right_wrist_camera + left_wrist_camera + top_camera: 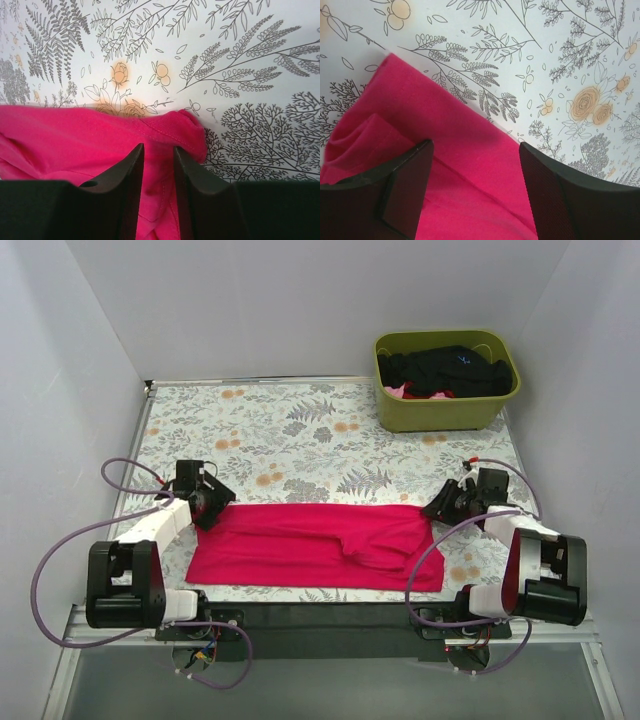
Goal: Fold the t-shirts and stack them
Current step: Fold the tshirt
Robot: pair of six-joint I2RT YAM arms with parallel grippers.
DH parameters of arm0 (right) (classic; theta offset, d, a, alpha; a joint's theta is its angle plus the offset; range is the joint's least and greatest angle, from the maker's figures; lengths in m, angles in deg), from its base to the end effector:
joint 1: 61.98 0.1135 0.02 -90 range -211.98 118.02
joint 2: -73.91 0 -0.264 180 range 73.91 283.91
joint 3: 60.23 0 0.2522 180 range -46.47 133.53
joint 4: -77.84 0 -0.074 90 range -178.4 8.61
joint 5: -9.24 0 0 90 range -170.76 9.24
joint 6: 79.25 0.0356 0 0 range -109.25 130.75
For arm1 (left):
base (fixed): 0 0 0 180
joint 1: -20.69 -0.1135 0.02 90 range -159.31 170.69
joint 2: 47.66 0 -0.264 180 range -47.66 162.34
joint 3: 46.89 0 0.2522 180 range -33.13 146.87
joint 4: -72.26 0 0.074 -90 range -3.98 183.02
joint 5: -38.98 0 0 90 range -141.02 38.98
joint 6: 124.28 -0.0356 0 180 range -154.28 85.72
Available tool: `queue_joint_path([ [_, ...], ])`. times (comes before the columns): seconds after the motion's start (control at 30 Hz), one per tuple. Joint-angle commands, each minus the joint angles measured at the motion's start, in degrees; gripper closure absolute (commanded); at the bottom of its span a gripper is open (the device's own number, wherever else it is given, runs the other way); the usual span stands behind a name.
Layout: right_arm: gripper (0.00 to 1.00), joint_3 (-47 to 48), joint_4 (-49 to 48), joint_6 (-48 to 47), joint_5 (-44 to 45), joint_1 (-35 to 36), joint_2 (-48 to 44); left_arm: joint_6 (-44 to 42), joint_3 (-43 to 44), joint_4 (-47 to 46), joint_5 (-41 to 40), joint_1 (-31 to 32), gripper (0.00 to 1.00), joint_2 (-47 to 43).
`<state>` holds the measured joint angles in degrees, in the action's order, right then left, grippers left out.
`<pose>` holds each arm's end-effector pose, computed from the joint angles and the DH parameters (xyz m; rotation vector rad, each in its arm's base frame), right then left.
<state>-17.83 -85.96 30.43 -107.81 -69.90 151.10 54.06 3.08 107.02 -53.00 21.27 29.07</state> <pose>0.2351 -0.0164 0.1449 0.3789 2.4116 0.6703 0.2368 -0.0012 0.1606 -1.8993 1.9578 -0.4512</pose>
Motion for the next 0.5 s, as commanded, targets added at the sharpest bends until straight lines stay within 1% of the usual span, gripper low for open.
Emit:
queue_joint_path([
  [0.0, 0.68, 0.9, 0.3, -1.6, 3.8, -0.9, -1.7, -2.5, -0.7, 1.4, 0.9, -0.5, 0.35, -3.0],
  [0.1, 0.67, 3.4, 2.6, -2.1, 4.1, 1.0, -4.1, -5.4, 1.1, 2.6, 3.5, -0.5, 0.27, -6.8],
  [0.17, 0.67, 5.1, 3.8, -2.4, 4.5, 2.8, -6.3, -5.5, 2.1, 4.5, 2.7, -0.5, 0.26, -10.4],
  [0.27, 0.67, 5.7, 4.9, -1.8, 5.3, 6.9, -9.5, -7.0, 1.6, 5.4, -1.8, -0.5, 0.25, -13.9],
  [0.3, 0.67, 5.9, 5.0, -1.9, 5.4, 10.2, -10.2, -7.6, 1.2, 5.5, -2.6, -0.4, 0.25, -14.1],
  [0.37, 0.67, 7.1, 4.9, -3.3, 4.9, 13.8, -11.4, -9.0, 1.1, 6.2, -3.8, -0.5, 0.26, -13.5],
  [0.4, 0.67, 7.8, 4.9, -4.3, 4.6, 18.0, -11.4, -9.3, 1.1, 6.4, -3.8, -0.5, 0.26, -13.1],
  [0.47, 0.64, 10.4, 4.7, -7.7, 3.9, 22.2, -10.2, -10.2, 0.6, 6.6, -3.6, -0.5, 0.26, -12.3],
])
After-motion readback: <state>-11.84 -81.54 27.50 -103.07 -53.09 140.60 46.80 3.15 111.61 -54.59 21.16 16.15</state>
